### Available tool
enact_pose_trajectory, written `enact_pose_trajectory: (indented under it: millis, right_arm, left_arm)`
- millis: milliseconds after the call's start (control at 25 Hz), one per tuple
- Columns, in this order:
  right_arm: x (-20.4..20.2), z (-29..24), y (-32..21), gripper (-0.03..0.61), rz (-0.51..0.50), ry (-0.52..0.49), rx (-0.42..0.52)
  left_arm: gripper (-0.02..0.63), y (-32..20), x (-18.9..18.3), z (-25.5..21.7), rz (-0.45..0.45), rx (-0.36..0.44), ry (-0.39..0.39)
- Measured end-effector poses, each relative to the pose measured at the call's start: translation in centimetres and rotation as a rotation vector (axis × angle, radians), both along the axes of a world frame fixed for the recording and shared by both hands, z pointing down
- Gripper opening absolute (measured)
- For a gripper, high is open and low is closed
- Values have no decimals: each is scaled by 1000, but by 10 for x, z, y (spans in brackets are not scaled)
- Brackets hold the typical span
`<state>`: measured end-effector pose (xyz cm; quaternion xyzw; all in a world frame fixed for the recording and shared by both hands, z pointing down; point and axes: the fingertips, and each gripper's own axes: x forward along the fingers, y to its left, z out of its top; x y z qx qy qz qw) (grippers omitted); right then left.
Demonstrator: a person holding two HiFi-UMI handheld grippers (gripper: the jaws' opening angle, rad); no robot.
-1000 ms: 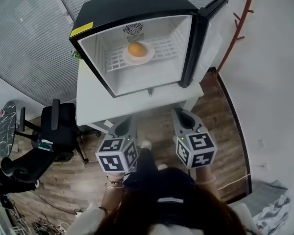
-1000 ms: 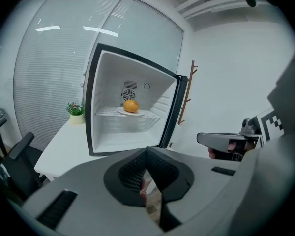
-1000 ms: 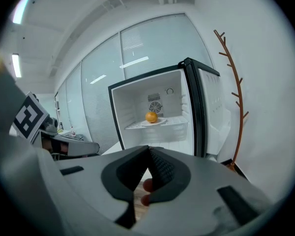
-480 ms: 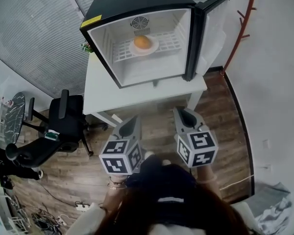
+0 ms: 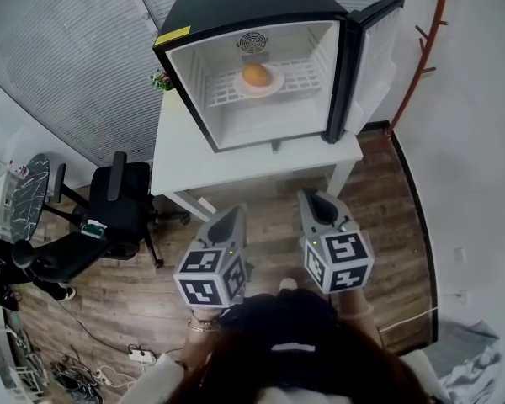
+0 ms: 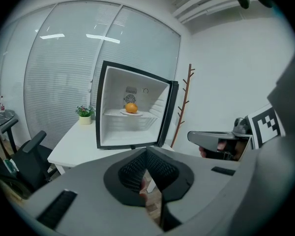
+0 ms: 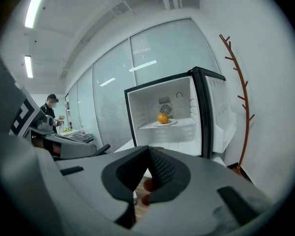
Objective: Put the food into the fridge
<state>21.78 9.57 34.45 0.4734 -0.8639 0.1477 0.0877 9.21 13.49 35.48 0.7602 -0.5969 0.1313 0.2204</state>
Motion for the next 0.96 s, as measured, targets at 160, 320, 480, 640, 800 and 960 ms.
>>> enact_pose_trajectory:
  millis: [160,320,480,640,800,960]
  right_arm:
    - [-8,-2,13,-2,-3,5,3]
    - [-15,-4,31,-2,-5,25,6]
    - [-18,-5,53,-2,3,39,14]
    - [-20,-2,76,-2,12,38,7]
    - [-21,0,99,-2,19,40,9]
    - [-19,0,120,-2,27,34,16]
  left_arm:
    - [3,14,-8,1,-10,-1,13]
    - [3,32,-15,1,-11,-8,27]
    - [2,53,-18,3,-7,-13,40]
    - [2,74,-21,5,-5,-13,48]
    - [2,95,-24,6,-10,-5,62]
    - [2,116,-26,7,-16,6,64]
